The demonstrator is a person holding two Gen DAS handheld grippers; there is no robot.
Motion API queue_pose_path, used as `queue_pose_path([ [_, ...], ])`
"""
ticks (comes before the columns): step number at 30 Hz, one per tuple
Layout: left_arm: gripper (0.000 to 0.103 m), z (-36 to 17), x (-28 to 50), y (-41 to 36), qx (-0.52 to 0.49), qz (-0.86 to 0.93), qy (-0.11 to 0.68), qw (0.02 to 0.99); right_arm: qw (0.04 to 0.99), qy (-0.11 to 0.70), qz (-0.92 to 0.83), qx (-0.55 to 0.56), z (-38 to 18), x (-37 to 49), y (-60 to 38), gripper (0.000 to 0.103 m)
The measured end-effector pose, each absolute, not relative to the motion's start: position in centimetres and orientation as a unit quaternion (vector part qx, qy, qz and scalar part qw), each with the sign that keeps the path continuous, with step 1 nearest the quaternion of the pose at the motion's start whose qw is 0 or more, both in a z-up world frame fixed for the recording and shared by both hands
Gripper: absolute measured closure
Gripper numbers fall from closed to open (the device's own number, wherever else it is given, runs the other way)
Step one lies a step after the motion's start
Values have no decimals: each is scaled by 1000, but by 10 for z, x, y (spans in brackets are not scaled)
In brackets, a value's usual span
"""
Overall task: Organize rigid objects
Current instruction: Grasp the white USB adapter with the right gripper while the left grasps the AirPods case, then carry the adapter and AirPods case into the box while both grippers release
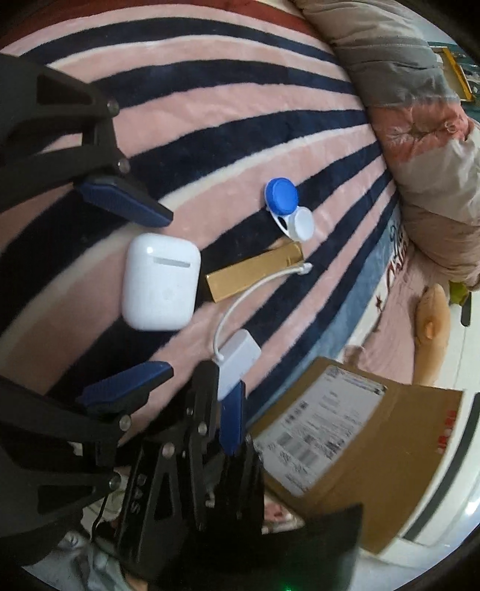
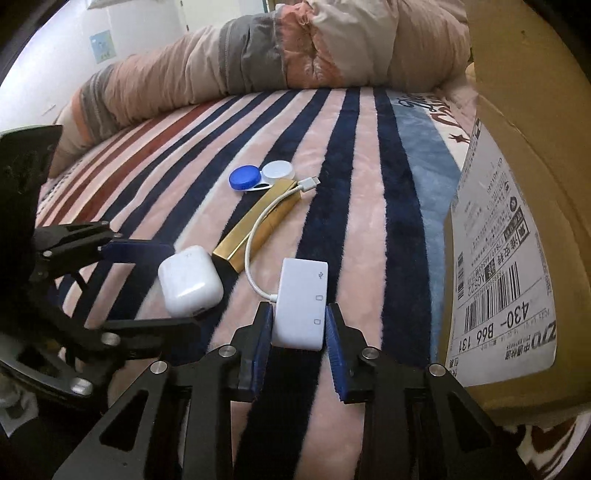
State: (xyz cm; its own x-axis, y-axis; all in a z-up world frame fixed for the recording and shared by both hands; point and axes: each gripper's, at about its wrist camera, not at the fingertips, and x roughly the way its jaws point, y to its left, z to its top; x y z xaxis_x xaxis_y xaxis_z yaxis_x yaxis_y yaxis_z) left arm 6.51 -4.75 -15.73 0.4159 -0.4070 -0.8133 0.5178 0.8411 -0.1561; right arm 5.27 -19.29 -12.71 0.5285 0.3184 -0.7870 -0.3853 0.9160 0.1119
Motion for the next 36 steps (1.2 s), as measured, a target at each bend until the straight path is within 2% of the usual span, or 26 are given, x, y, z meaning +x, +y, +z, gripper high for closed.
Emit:
queue_pose_path([
  [1, 33, -159, 66, -49, 66, -269, 465, 841, 874, 441, 200, -41, -127, 53, -191, 79],
  [4, 53, -160, 66, -48, 81, -254, 461, 846, 876, 439, 196, -45, -130, 57, -187, 78],
  [12, 53, -136, 51, -18, 95, -219, 440, 866, 882, 416, 217, -47, -115, 41, -177, 79],
  [23, 53, -50, 19, 30, 81, -152, 373, 912, 908, 297, 293, -34, -21, -5, -169, 79],
  [30, 53, 10, 9, -6, 77, -185, 316, 927, 941, 218, 259, -7, 33, -19, -230, 79],
  [36, 53, 40, 19, -75, 84, -243, 293, 921, 956, 228, 182, 7, 34, -9, -308, 79],
])
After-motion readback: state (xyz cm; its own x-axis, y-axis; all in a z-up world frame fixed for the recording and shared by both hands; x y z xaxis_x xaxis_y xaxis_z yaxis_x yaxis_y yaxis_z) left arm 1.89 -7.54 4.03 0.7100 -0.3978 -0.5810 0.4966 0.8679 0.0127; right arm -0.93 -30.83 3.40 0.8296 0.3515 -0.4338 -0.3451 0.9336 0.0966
